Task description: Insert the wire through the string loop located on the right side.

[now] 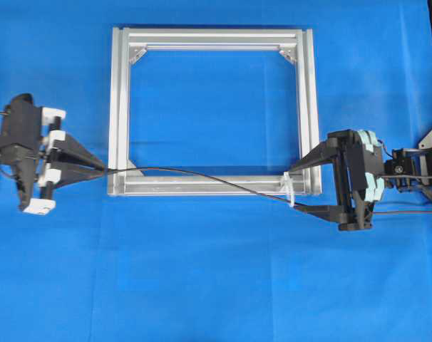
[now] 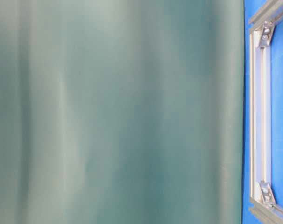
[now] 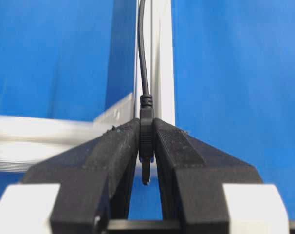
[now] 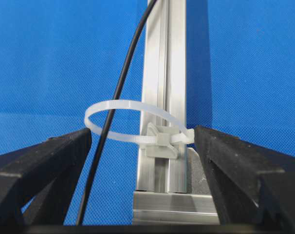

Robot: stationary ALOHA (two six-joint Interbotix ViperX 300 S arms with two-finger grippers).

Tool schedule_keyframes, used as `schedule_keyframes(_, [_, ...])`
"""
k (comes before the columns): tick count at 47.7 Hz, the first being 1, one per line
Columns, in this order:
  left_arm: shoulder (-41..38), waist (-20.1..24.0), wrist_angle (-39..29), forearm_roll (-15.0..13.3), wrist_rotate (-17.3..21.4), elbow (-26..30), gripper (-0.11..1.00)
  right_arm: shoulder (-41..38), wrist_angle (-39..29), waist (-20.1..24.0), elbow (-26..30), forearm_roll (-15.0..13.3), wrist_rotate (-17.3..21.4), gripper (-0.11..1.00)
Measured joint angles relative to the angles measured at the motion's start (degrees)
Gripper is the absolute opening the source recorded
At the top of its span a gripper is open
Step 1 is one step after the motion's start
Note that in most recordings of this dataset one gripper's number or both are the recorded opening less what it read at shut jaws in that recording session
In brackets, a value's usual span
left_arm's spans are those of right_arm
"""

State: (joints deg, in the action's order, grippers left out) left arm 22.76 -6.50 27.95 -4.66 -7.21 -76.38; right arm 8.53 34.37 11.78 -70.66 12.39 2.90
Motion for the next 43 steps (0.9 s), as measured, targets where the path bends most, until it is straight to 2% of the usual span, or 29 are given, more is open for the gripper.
schedule_keyframes(12, [1.49,-0.09,-3.6,0.0,-0.26,-0.7,0.08,0.0,0.0,0.0,0.0,0.0,-0.18,0.96])
schedule_keyframes(33, [2.64,-0.09,-3.87,0.0,0.35,-0.62,0.1,0.0,0.09,0.0,0.0,0.09,-0.09,0.96])
schedule_keyframes(34, [2.46,-0.09,-3.87,0.0,0.35,-0.7,0.12,0.0,0.09,0.0,0.0,0.0,-0.18,0.96])
schedule_keyframes(36, [2.64,-0.09,-3.87,0.0,0.35,-0.7,0.23,0.0,0.0,0.0,0.0,0.09,-0.18,0.96])
schedule_keyframes(43, [2.64,-0.09,-4.39,0.0,0.7,-0.7,0.67,0.0,0.0,0.0,0.0,0.0,-0.18,0.96])
